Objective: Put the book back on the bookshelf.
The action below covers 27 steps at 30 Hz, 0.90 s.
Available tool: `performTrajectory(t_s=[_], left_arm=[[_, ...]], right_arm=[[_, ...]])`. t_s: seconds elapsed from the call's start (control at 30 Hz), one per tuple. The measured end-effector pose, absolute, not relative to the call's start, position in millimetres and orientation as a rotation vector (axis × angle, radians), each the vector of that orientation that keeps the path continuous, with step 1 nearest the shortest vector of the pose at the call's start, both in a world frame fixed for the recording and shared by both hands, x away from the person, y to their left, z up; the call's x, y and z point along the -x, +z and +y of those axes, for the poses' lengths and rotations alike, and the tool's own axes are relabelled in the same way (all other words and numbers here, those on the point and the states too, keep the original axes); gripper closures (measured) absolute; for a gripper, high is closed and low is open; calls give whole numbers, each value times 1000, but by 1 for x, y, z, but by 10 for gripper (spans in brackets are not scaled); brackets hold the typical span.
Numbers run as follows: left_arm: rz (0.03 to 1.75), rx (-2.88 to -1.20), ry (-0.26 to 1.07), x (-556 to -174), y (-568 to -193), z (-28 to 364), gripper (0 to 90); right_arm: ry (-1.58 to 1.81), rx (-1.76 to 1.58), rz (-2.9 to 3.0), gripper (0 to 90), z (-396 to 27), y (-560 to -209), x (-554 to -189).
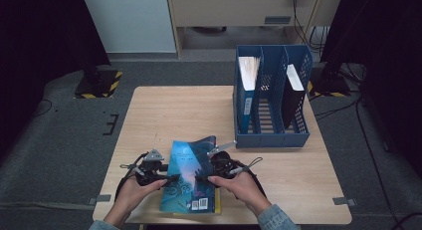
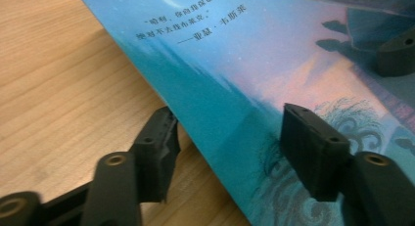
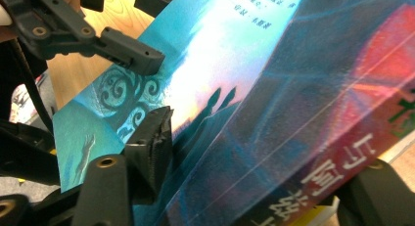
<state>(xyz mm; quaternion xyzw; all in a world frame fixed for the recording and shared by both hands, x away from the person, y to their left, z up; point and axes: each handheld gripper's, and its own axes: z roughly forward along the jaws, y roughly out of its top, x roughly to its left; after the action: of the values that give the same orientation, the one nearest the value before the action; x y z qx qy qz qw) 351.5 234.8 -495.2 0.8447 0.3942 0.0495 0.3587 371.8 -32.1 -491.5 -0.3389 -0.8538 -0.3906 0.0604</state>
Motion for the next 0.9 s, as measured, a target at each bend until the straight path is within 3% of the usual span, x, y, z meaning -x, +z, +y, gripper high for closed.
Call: performTrajectory(t_s=[0.43, 0.9], left_arm=[[1019, -2213, 135, -364, -484, 236, 648], [991, -2199, 136, -373, -475, 243, 749]], right_arm=[[-1149, 1019, -2632, 466, -27, -479, -379], [-1195, 998, -2654, 504, -27, -468, -385]])
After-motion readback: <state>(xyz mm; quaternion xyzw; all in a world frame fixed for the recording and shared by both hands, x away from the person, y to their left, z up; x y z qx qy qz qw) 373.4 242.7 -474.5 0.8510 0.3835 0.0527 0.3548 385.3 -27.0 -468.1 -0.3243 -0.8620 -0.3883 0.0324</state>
